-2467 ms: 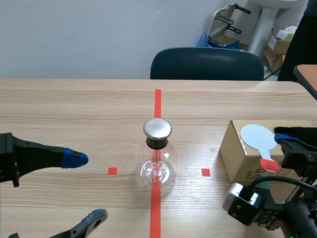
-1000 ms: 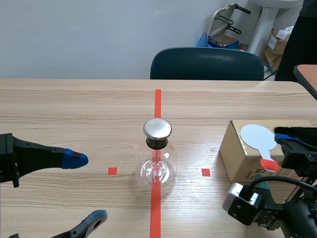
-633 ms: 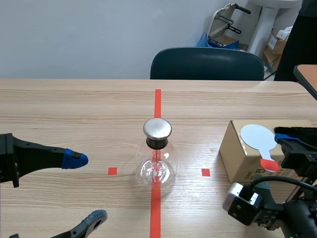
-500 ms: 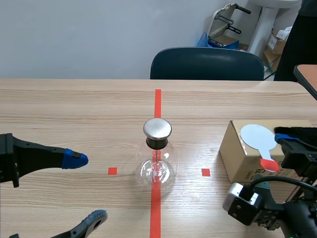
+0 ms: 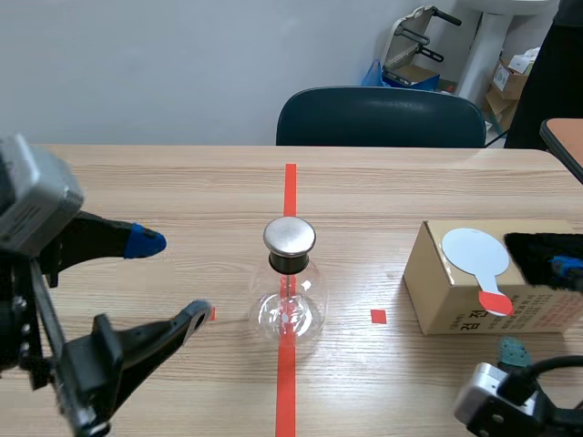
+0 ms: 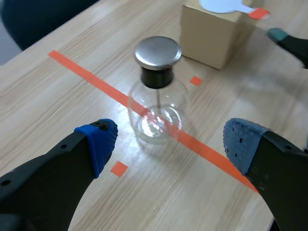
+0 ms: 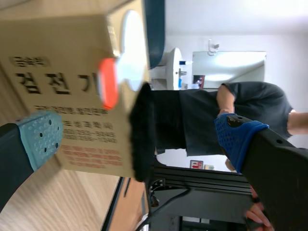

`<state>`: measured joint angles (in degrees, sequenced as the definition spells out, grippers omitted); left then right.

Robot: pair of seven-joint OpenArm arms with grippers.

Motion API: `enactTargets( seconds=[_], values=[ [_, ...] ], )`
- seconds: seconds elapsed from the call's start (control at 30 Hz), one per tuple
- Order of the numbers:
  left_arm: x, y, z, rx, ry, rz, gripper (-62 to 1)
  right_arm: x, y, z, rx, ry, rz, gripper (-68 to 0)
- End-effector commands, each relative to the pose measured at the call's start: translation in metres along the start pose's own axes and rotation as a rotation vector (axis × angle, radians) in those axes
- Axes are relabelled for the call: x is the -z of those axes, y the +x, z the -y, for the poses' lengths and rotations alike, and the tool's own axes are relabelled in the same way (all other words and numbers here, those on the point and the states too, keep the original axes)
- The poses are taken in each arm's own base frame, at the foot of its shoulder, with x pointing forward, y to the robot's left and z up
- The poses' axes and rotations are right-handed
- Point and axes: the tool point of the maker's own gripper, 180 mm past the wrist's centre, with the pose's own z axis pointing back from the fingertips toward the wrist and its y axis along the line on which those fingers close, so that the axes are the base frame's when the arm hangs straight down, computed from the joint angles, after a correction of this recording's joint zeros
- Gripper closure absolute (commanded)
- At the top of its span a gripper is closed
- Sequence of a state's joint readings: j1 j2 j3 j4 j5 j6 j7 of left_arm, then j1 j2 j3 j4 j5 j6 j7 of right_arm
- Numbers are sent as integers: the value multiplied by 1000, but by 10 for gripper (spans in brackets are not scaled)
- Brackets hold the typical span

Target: Do the electroscope experiment

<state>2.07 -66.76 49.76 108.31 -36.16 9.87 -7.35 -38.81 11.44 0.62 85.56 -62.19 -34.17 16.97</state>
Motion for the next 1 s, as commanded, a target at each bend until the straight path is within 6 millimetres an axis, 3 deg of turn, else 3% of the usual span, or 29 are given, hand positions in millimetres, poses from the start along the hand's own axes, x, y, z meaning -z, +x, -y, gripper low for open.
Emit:
enactTargets(
  seconds=[0.0, 0.23, 0.4, 0.53, 0.7, 0.83, 0.97],
  values=[
    [6, 15, -3, -15, 21, 48, -476, -3, 0, 14, -9, -25, 21, -679],
    [10, 40, -54, -39, 235, 115, -476, -24, 0, 37, 70, 40, 52, -679],
    [-7, 43, -83, -18, 385, 150, -476, -27, 0, 71, 192, 20, 50, -679],
    [-27, 33, -99, -30, 505, 144, -476, -19, 3, 100, 311, -6, 56, -679],
    [-53, 14, -110, -61, 625, 121, -476, -10, 22, 116, 488, 58, 118, -679],
    [-71, 4, -108, -93, 679, 126, -476, -10, 40, 114, 661, 153, 177, -679],
    [-83, -3, -98, -113, 699, 133, -476, -8, 46, 106, 787, 247, 184, -679]
  ],
)
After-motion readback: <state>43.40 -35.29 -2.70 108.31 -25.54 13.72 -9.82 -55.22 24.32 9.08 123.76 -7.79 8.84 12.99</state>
